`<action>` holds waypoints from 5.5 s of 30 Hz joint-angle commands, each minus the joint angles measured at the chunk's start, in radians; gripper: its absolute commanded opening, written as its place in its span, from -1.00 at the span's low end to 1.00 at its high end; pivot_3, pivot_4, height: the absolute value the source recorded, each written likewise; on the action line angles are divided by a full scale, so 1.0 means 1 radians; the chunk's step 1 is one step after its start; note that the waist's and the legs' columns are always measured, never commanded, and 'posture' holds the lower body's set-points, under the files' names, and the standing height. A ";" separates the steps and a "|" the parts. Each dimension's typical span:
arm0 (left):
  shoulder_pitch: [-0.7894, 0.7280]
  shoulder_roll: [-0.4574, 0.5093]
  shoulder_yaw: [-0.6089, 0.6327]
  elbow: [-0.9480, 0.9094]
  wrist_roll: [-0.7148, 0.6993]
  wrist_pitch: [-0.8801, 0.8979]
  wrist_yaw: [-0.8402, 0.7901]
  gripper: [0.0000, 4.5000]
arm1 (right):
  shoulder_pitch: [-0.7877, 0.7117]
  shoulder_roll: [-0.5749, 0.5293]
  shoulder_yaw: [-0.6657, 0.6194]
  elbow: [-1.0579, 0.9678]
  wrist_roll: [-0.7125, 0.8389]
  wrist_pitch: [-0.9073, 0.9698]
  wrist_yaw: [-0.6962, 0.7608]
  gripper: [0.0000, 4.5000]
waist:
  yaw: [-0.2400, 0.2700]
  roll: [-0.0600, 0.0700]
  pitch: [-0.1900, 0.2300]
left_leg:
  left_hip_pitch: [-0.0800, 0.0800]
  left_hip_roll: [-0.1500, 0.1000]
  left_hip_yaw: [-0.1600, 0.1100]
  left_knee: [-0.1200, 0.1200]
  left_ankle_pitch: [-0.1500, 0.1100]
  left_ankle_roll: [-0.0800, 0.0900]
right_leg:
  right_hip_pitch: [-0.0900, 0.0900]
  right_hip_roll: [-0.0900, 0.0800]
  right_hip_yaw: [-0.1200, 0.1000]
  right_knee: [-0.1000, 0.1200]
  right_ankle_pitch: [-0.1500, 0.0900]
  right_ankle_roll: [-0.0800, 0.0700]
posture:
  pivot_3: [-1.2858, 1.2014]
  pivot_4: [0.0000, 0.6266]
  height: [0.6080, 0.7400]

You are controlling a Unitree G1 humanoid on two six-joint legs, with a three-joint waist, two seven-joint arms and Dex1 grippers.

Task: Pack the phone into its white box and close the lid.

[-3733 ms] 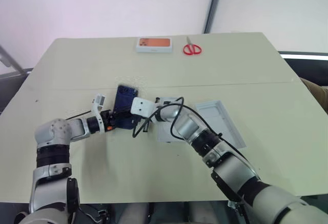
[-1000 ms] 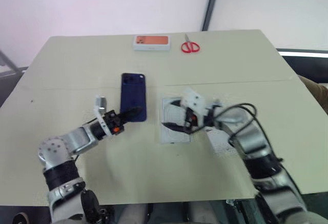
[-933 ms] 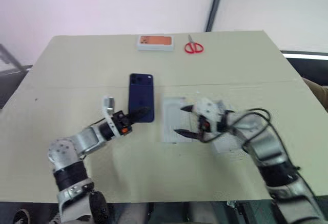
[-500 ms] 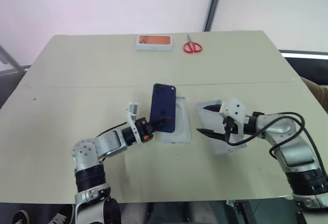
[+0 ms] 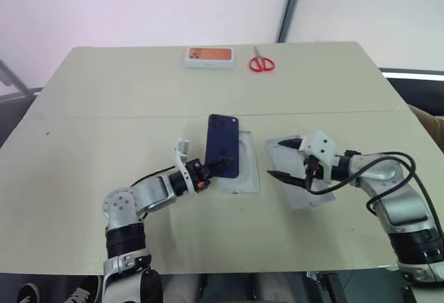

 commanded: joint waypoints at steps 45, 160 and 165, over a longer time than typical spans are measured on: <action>0.057 0.376 -0.125 -0.029 -0.411 -0.175 0.044 -1.00 | -0.090 0.144 0.419 -0.011 -0.179 0.028 -0.024 -0.59 | -0.005 0.000 0.000 | 0.001 0.000 -0.001 0.000 0.000 0.000 | -0.001 0.000 0.000 0.001 0.000 0.000 | 0.03 -0.52 1.00; 0.104 0.528 -0.358 -0.264 -0.127 -0.118 -0.156 0.98 | -0.157 0.142 0.205 0.089 -0.060 0.072 -0.037 0.75 | -0.003 -0.001 0.001 | 0.000 0.000 0.000 -0.001 -0.001 0.001 | -0.001 -0.003 0.001 0.000 0.000 -0.001 | 0.03 -0.52 1.00; 0.080 0.543 -0.348 -0.233 -0.081 -0.120 -0.182 0.98 | -0.163 0.146 0.207 0.095 -0.066 0.066 -0.035 0.75 | -0.002 -0.001 0.001 | 0.000 0.000 0.000 -0.001 -0.001 0.001 | -0.001 -0.003 0.001 0.000 0.000 -0.001 | 0.03 -0.52 1.00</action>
